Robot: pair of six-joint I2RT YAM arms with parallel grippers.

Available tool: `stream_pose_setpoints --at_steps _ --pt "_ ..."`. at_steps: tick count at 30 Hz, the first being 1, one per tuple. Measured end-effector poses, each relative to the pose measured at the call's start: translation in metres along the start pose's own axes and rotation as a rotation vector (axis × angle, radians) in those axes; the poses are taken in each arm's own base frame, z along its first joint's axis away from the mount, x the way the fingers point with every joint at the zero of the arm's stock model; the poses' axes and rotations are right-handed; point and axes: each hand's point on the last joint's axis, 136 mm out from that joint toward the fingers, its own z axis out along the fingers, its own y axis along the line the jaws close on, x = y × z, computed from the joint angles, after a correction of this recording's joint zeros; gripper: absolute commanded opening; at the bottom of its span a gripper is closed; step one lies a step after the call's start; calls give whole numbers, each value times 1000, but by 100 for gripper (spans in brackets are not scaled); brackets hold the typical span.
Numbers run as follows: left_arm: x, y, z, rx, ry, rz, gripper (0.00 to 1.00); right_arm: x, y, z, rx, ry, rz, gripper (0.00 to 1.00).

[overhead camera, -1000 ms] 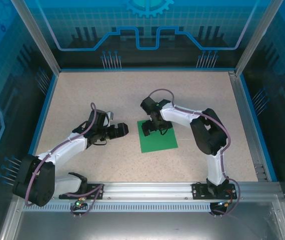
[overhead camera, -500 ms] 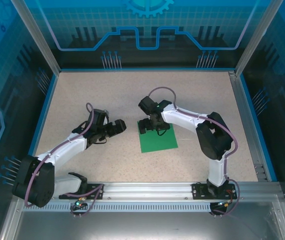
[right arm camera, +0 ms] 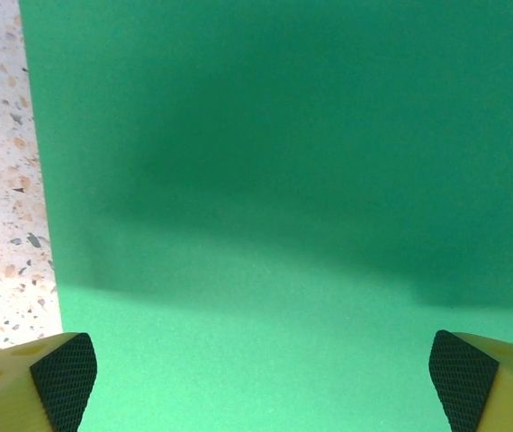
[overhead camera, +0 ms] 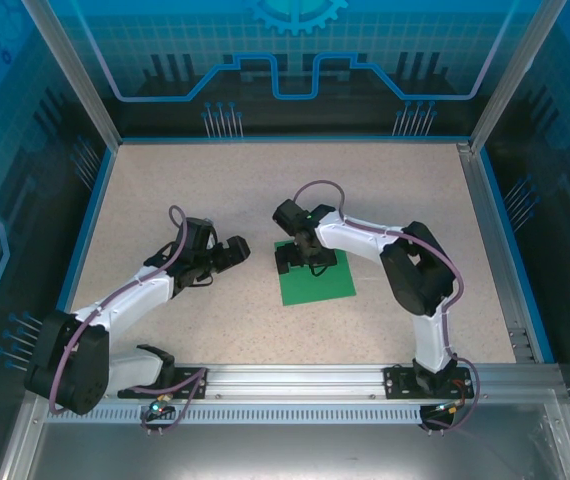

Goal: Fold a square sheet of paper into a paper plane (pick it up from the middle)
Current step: Fold the square sheet of paper in half at the center of the table.

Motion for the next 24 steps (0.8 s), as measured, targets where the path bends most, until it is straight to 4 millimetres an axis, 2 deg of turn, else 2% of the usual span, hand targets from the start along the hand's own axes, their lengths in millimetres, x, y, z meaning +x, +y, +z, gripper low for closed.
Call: stream_pose_setpoints --at_steps 6,24 --pt "0 0 -1 3 -3 2 99 3 1 3 22 24 -10 99" --pt "0 -4 -5 26 -9 38 99 1 -8 -12 93 36 -45 100"
